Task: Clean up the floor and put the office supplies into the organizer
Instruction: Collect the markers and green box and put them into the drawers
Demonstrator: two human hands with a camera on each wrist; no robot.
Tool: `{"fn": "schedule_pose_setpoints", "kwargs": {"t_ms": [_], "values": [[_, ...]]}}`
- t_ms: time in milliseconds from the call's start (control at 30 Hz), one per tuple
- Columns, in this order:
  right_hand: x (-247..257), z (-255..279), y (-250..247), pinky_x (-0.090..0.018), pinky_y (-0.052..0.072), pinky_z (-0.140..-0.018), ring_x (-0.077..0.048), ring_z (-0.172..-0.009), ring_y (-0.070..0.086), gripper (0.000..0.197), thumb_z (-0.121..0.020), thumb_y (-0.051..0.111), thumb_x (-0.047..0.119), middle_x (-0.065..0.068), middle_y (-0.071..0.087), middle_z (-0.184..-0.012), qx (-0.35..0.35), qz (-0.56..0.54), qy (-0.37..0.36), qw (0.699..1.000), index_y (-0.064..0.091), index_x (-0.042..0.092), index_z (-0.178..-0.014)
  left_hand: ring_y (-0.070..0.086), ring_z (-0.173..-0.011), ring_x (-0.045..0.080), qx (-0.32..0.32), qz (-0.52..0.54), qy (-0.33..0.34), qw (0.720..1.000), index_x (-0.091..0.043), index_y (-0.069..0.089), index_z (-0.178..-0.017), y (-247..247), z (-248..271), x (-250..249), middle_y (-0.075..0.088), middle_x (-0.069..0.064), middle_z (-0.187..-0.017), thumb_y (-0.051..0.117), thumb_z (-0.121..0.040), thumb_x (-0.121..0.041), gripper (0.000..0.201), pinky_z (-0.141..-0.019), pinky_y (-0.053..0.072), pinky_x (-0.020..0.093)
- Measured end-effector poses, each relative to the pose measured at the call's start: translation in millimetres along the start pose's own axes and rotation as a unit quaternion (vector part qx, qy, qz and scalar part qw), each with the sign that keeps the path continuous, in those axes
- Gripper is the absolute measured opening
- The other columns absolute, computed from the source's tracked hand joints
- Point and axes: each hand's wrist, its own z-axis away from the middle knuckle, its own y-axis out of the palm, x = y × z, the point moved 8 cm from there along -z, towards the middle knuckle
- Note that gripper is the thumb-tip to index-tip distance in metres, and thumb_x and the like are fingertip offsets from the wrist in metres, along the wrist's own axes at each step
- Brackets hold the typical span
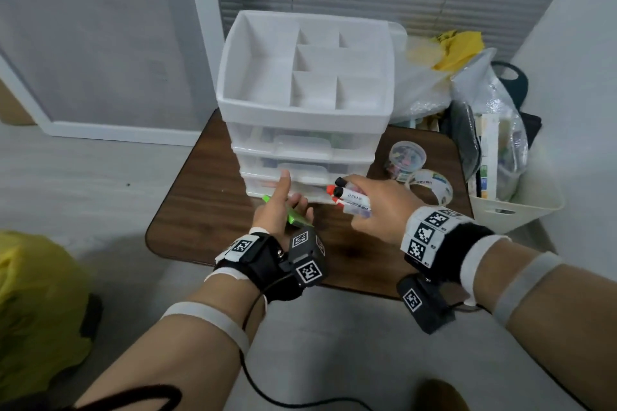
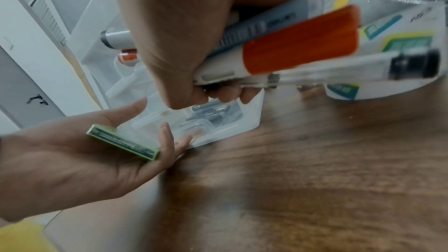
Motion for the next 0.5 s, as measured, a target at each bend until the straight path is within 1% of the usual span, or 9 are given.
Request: {"fn": "schedule_pose_setpoints", "kwargs": {"t_ms": [67,100,167,200,267,333,400,433,500], "values": [[-5,-2,-5,-0.034,0.051,-0.063,-0.020,-0.067,0.058,0.035,-0.075,0.060,0.026,0.009,0.055,-0.075,0.003,0.019,0.008,1.000,0.035,0.042,-0.094,0.066,-0.075,0.015,-0.002,0.007,-0.014,1.000,-0.005,0.054,-0.107,2,-2,3,0.064,0.005,-0.096,0.083,-0.067,-0.050,0.067,-0.072,0.057,0.036],[-6,-4,-8,-0.033,0.049,-0.061,-0.018,-0.064,0.056,0.034,-0.077,0.060,0.025,0.010,0.054,-0.073,0.001,0.027,0.012,1.000,0.034,0.041,-0.091,0.067,-0.076,0.016,0.001,-0.001,-0.024,1.000,-0.005,0.055,-0.109,2,-2,4,0.064,0.006,-0.097,0.082,-0.065,-0.053,0.071,-0.069,0.057,0.036],[-8,-6,-14,-0.031,0.045,-0.059,-0.013,-0.060,0.052,0.033,-0.080,0.062,0.026,0.010,0.052,-0.069,-0.003,0.034,0.014,0.999,0.034,0.042,-0.086,0.069,-0.079,0.018,0.016,-0.042,-0.044,0.998,-0.002,0.058,-0.114,3,0,7,0.066,0.008,-0.100,0.081,-0.061,-0.060,0.082,-0.064,0.056,0.034],[-8,-7,-17,-0.031,0.044,-0.059,-0.011,-0.059,0.051,0.032,-0.081,0.063,0.027,0.010,0.051,-0.068,-0.006,0.037,0.012,0.999,0.035,0.042,-0.086,0.071,-0.085,0.020,0.025,-0.055,-0.056,0.997,-0.001,0.059,-0.118,3,1,9,0.067,0.009,-0.105,0.079,-0.064,-0.060,0.082,-0.062,0.056,0.034],[-11,-10,-19,-0.031,0.043,-0.057,-0.011,-0.058,0.051,0.032,-0.082,0.063,0.027,0.010,0.050,-0.067,-0.013,0.046,0.014,0.999,0.036,0.042,-0.089,0.072,-0.095,0.022,0.037,-0.053,-0.088,0.994,-0.001,0.059,-0.117,2,7,13,0.066,0.008,-0.107,0.072,-0.080,-0.050,0.063,-0.058,0.055,0.031],[-12,-12,-18,-0.032,0.044,-0.056,-0.015,-0.059,0.053,0.033,-0.080,0.061,0.026,0.009,0.051,-0.067,-0.021,0.053,0.024,0.998,0.033,0.043,-0.085,0.073,-0.090,0.024,0.046,-0.057,-0.132,0.989,0.000,0.055,-0.114,-2,16,17,0.064,0.009,-0.102,0.064,-0.092,-0.035,0.042,-0.053,0.053,0.027],[-9,-12,-15,-0.036,0.049,-0.057,-0.022,-0.062,0.057,0.031,-0.079,0.056,0.023,0.007,0.054,-0.070,-0.025,0.062,0.024,0.997,0.032,0.042,-0.082,0.075,-0.080,0.028,0.041,-0.074,-0.169,0.982,0.001,0.049,-0.123,-9,27,17,0.063,0.013,-0.107,0.061,-0.094,-0.025,0.041,-0.050,0.054,0.028],[-5,-11,-14,-0.037,0.050,-0.058,-0.024,-0.065,0.058,0.030,-0.080,0.055,0.022,0.007,0.055,-0.073,-0.021,0.073,0.024,0.997,0.033,0.042,-0.086,0.074,-0.078,0.030,0.038,-0.084,-0.181,0.979,0.002,0.047,-0.127,-14,30,17,0.064,0.016,-0.109,0.061,-0.093,-0.023,0.044,-0.049,0.055,0.031],[9,-10,-16,-0.035,0.048,-0.058,-0.028,-0.072,0.061,0.030,-0.083,0.057,0.022,0.007,0.058,-0.083,-0.020,0.121,0.014,0.992,0.041,0.035,-0.105,0.073,-0.078,0.032,0.041,-0.094,-0.204,0.974,0.003,0.046,-0.127,-19,39,18,0.066,0.023,-0.105,0.062,-0.092,-0.020,0.046,-0.051,0.056,0.034]]}}
